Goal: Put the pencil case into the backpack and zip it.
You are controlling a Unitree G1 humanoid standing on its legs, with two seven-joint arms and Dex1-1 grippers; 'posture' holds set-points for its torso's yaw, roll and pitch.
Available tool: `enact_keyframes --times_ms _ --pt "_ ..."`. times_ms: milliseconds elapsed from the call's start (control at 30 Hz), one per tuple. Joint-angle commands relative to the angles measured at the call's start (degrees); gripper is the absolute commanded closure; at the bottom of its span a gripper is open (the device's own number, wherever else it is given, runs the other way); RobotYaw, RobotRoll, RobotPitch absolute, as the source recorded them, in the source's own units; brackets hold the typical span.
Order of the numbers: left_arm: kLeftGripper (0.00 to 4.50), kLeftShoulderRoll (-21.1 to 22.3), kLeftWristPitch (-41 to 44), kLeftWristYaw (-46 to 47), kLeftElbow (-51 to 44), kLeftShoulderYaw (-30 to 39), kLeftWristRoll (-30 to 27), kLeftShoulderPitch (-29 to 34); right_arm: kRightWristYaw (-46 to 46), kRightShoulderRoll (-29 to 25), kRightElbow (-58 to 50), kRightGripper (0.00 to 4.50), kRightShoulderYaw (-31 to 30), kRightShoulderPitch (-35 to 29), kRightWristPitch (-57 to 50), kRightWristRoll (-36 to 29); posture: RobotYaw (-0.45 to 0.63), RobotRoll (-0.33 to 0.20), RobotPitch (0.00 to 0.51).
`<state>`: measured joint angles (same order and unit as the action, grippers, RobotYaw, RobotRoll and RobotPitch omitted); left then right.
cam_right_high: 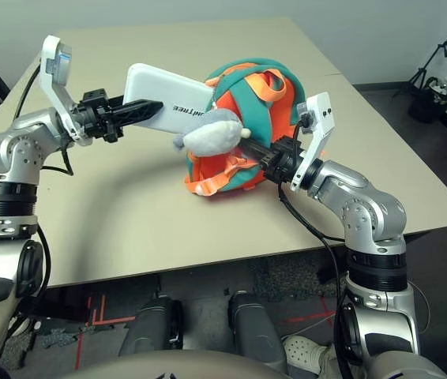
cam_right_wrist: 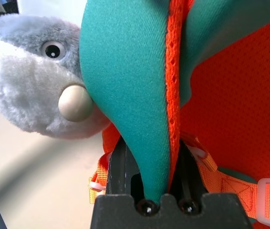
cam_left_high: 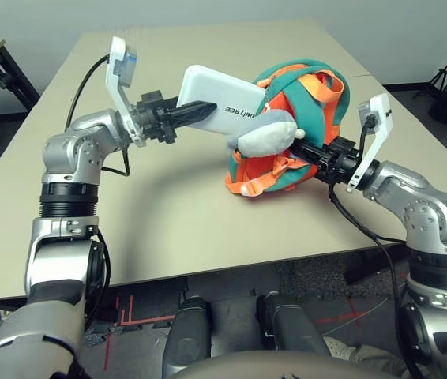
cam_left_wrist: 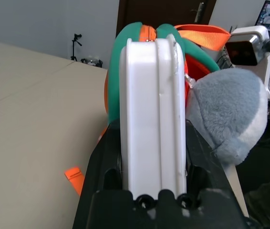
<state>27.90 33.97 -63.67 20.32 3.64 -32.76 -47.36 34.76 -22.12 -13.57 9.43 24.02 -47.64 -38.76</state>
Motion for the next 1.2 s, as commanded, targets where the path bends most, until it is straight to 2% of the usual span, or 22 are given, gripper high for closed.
enact_keyframes --times_ms 33,233,467,700,767,1200 --pt "3.11 -2.74 -4.05 0.42 0.72 -1.85 2.43 -1.42 0.15 0.24 -1.18 4.40 -0.92 0.36 1.04 -0.61 -0.05 0.000 0.055" --pt "3.11 -7.63 -7.61 2.20 0.51 -4.37 5.91 0.30 0.22 0.57 -1.12 4.40 -1.25 0.21 1.38 -0.62 -0.05 0.000 0.053" --pt "3.11 -9.66 -7.44 2.66 0.44 -4.68 6.87 0.06 0.13 0.77 -1.15 4.40 -1.35 0.16 1.73 -0.63 -0.05 0.000 0.052" --pt "0.58 -7.34 -3.12 2.81 -4.19 -3.22 4.95 1.88 0.17 0.68 -1.01 4.40 -1.34 -0.07 1.97 -0.57 -0.05 0.000 0.055" --pt "0.01 -6.24 -1.73 3.11 -6.17 -2.29 3.97 2.39 0.27 0.62 -0.83 4.40 -1.41 -0.01 2.02 -0.55 -0.04 0.000 0.056" --pt "0.00 3.17 7.24 3.81 -17.68 4.69 -3.78 6.50 1.06 0.42 0.74 4.40 -2.36 0.81 2.82 -0.44 -0.02 0.000 0.056"
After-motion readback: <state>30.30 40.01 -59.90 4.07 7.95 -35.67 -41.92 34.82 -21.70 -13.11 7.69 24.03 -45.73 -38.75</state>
